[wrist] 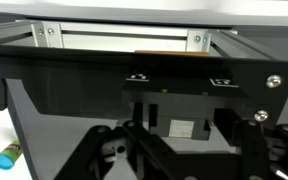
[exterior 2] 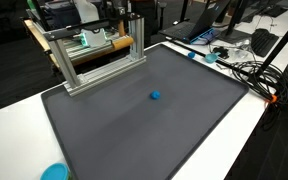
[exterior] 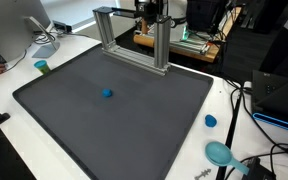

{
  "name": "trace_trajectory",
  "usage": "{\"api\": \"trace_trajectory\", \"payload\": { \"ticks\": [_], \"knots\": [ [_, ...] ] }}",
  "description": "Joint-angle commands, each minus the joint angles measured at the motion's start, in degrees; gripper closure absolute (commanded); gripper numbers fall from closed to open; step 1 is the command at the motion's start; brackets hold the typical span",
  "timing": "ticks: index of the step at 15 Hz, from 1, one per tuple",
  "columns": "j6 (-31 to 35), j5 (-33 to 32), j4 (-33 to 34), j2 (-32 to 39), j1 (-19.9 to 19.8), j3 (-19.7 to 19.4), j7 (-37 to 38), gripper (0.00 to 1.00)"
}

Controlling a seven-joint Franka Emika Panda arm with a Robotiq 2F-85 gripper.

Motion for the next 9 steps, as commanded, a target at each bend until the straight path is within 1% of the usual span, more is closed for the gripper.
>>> {"api": "trace_trajectory", "payload": {
  "ticks": [1, 2, 3, 4, 5, 6, 9],
  "knots": [
    [-3.89, -1.58, 2.35, 0.20, 0.87, 0.62, -0.64, 0.54],
    [-4.35, -1.62, 2.58, 0.32, 1.08, 0.65, -0.64, 0.63],
    [-4.72, -1.88, 2.63, 0.43, 1.09, 0.67, -0.71, 0.67],
    [-5.00, -1.98, 2.61, 0.55, 1.16, 0.68, -0.81, 0.67],
    [-5.12, -2.24, 2.67, 0.66, 1.15, 0.65, -0.81, 0.71],
    [-5.03, -2.33, 2.64, 0.84, 1.11, 0.71, -0.58, 0.72],
    [-5.16, -2.04, 2.63, 1.24, 1.13, 0.37, -0.60, 0.72]
  ]
}}
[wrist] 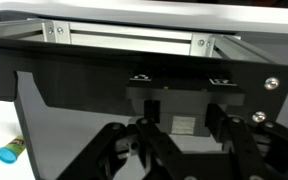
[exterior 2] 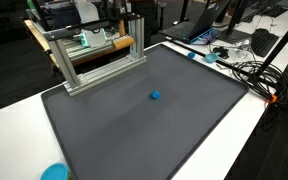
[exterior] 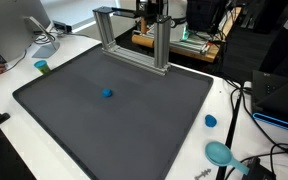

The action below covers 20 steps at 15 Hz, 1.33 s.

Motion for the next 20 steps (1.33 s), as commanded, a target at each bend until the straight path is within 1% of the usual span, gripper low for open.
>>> {"api": "trace_trajectory", "payload": {
  "ticks": [1, 4, 5, 6, 7, 8, 9, 10, 11, 12, 15, 17, 18, 20],
  "knots": [
    [-2.35, 0.04, 0.84, 1.11, 0.70, -0.49, -0.19, 0.72],
    [-2.32, 0.77, 0.88, 1.46, 0.77, -1.13, -0.40, 0.72],
    [-2.60, 1.00, 0.94, 1.59, 0.70, -1.41, -0.44, 0.24],
    [-2.92, 1.10, 0.99, 1.67, 0.55, -1.58, -0.27, 0.45],
    [-3.54, 1.36, 1.08, 1.82, 0.53, -1.89, -0.29, 0.53],
    [-3.95, 1.73, 1.28, 1.87, 0.42, -2.13, -0.05, 0.66],
    [-4.01, 2.08, 1.47, 1.95, 0.38, -2.40, 0.06, 0.71],
    [-4.18, 2.54, 1.70, 2.17, 0.33, -2.75, 0.24, 0.66],
    [-4.38, 2.90, 1.84, 2.30, 0.31, -2.94, 0.39, 0.54],
    [-4.40, 3.10, 1.90, 2.39, 0.27, -2.99, 0.59, 0.46],
    [-4.52, 3.85, 2.00, 2.81, -0.03, -3.23, 1.77, 0.16],
    [-4.47, 3.81, 2.02, 3.02, -0.37, -3.52, 2.20, 0.04],
    [-4.46, 3.82, 1.99, 3.09, -0.54, -3.66, 2.27, 0.01],
    [-4.92, 4.52, 2.09, 3.07, -0.65, -4.28, 2.16, 0.00]
  ]
}}
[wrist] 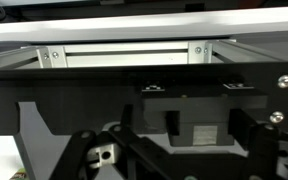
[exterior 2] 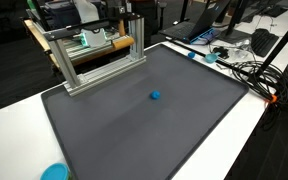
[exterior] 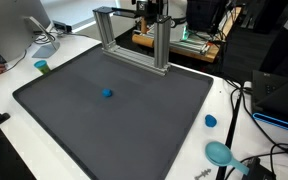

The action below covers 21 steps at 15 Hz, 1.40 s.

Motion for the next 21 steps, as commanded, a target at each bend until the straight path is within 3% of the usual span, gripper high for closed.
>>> {"api": "trace_trajectory", "payload": {
  "ticks": [1, 2, 3, 5, 9, 10, 11, 13, 21],
  "knots": [
    [-2.75, 2.85, 0.70, 0.18, 0.45, -0.96, 0.45, 0.13],
    [-2.66, 3.30, 0.68, 0.16, 0.53, -1.14, 0.46, 0.25],
    [-2.52, 3.71, 0.62, 0.09, 0.61, -1.25, 0.35, 0.27],
    [-2.17, 4.11, 0.59, -0.04, 0.62, -1.07, 0.23, 0.42],
    [-1.67, 3.53, 0.51, -0.04, 0.29, -0.86, 0.51, 0.46],
    [-1.80, 2.87, 0.46, -0.02, 0.16, -0.54, 0.51, 0.40],
    [-1.04, 1.73, 0.14, -0.17, -0.24, 0.07, 1.06, 0.05],
    [0.52, 0.62, -0.27, -0.56, -0.74, 0.88, 2.24, 0.00],
    [0.84, 2.87, -0.31, -1.43, 0.46, 0.82, 2.45, 0.00]
  ]
}}
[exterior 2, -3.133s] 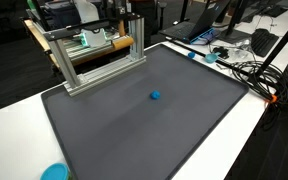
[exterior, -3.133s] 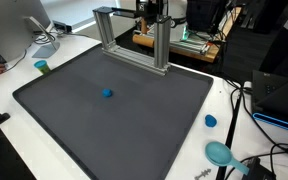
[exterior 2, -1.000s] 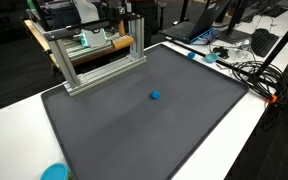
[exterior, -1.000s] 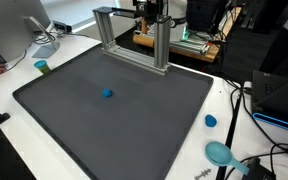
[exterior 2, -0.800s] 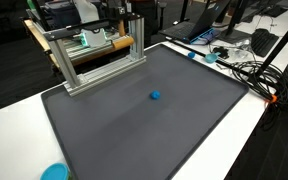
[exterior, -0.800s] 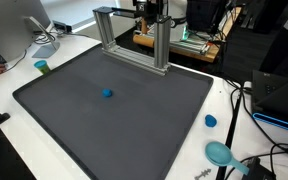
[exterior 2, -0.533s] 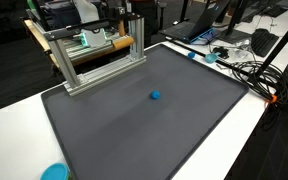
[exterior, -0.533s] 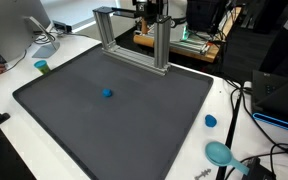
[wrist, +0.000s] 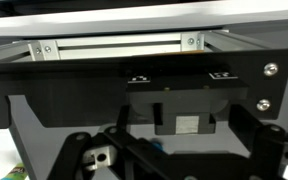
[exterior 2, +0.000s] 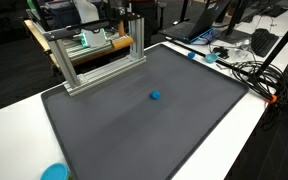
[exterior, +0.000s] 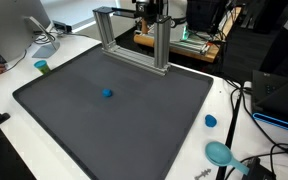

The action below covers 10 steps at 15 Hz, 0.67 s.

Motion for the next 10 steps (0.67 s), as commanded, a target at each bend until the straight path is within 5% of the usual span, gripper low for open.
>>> {"api": "trace_trajectory", "payload": {
  "ticks": [1, 4, 7, 8, 10],
  "knots": [
    [-0.46, 2.06, -0.75, -1.31, 0.35, -0.43, 1.15, 0.01],
    [0.18, 3.27, -1.32, -1.64, 0.71, -0.58, 0.97, 0.12],
    [-0.69, 2.80, -1.56, -2.01, 0.64, -0.11, 1.07, 0.12],
    [-0.78, 2.73, -1.85, -2.60, 0.62, 0.05, 1.35, 0.34],
    [-0.25, 2.71, -2.38, -3.17, 0.63, 0.31, 1.77, 0.38]
  ]
}}
